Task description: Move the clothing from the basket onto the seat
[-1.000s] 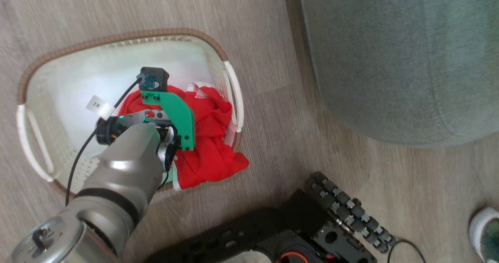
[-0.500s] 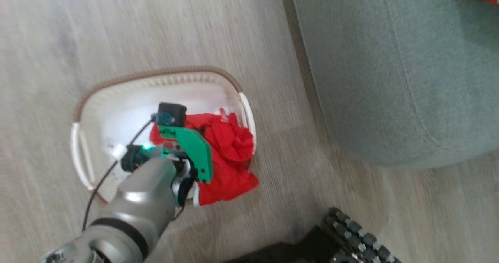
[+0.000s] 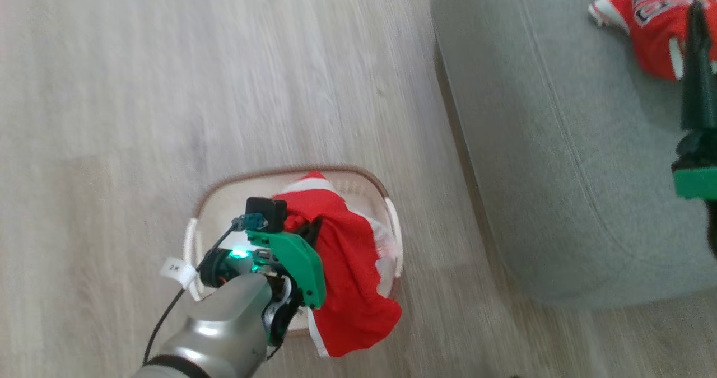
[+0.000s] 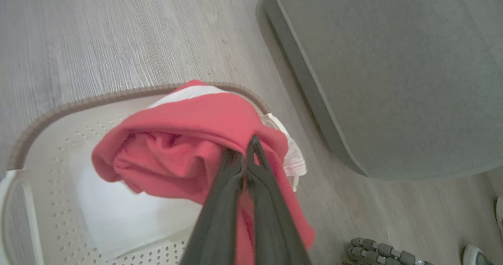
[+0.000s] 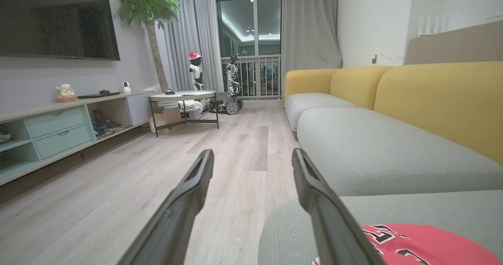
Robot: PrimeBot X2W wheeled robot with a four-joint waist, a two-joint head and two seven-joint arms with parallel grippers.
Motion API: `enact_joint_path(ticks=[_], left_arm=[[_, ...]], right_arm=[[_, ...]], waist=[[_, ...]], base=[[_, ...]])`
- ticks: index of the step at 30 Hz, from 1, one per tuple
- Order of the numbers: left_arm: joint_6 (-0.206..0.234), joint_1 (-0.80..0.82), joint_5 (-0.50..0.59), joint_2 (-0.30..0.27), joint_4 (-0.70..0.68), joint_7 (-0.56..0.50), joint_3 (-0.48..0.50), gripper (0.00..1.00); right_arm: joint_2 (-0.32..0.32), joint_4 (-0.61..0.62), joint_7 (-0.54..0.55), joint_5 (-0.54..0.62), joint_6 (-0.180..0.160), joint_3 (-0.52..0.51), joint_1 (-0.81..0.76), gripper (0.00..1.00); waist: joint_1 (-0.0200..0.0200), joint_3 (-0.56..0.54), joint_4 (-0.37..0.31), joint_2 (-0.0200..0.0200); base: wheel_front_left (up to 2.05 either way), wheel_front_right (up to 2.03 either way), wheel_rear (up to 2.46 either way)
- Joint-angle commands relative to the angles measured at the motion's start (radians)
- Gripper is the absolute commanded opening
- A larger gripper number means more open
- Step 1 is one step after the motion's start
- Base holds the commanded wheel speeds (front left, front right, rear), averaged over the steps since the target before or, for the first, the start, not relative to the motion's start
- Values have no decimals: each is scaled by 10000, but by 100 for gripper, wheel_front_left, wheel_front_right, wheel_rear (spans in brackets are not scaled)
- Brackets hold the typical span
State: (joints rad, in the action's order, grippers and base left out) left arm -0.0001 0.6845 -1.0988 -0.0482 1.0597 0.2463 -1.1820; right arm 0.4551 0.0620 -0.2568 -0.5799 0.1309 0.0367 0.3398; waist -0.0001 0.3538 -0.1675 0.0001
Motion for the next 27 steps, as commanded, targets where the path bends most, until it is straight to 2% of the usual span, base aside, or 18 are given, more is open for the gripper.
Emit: enact_joint_path(ticks=[1,5,13,19,27], left_arm=[[28,77,168,-20,-358,144,399,0],[302,-12,1063,-181,-1371,150,1439,0],[872,-818,3192,-986,-4194,153,3029,0],[1123,-878,4059,-1585,-5931,153,3421,0],[1512,-376,4426,-2298,-7835,-214,3587,0]], right_arm=[[170,236,-49,100,-2,72,-269,100],[46,148,-49,239,-2,123,-730,100],[-339,-37,-49,314,-2,433,-1473,100],[-603,-143,-49,425,-2,759,-1856,100],[-826,-250,-49,486,-2,1391,-2136,100]], waist=[[1,-907,531,-1],[1,-1522,808,-1],[1,-2499,1071,-1],[1,-2923,1108,-1],[1,-3132,1104,-1]], base=[[0,0,0],[0,0,0],[0,0,0],[0,0,0],[0,0,0]])
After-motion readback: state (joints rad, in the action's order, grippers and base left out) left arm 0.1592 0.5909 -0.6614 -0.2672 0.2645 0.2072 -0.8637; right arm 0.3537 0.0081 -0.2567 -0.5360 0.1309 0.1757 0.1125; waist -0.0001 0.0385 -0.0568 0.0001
